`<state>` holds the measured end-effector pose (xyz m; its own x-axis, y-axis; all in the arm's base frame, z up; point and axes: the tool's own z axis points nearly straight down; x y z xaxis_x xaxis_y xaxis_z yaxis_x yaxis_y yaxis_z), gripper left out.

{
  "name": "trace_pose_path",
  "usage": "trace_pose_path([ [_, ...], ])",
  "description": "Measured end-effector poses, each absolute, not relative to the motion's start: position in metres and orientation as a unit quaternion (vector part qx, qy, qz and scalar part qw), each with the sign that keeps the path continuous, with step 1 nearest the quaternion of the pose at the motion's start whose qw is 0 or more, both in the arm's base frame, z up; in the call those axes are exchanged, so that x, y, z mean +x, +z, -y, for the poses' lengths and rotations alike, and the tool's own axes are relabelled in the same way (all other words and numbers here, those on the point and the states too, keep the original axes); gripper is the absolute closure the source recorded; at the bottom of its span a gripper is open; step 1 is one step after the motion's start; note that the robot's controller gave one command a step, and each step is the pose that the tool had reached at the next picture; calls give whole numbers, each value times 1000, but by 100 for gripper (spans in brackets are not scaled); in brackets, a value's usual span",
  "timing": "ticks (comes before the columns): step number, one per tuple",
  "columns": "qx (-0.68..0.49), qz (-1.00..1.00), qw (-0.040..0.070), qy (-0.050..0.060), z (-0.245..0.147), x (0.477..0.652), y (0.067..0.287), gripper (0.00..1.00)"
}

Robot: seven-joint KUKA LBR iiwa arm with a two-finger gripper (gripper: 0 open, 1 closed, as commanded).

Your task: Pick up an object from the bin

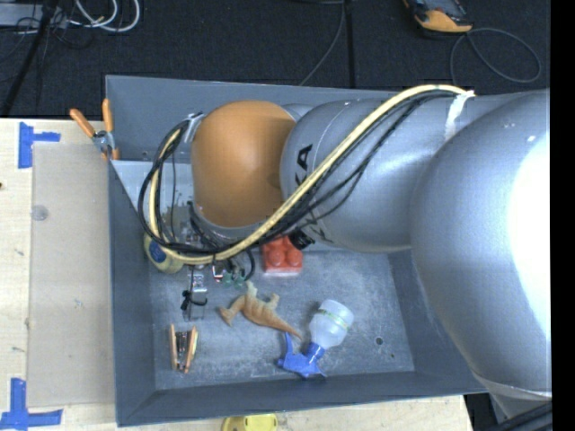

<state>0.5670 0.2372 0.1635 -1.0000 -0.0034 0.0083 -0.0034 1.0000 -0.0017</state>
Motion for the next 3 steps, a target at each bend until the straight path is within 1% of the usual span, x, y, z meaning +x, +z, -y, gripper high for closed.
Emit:
trace_pose_path([
  [1, -1, 1000, 1, 0, -236, 569, 168, 0],
  [2, 126, 992, -1, -1, -240, 552, 126, 0],
  [3, 202, 979, 5, 0, -241, 536, 110, 0],
])
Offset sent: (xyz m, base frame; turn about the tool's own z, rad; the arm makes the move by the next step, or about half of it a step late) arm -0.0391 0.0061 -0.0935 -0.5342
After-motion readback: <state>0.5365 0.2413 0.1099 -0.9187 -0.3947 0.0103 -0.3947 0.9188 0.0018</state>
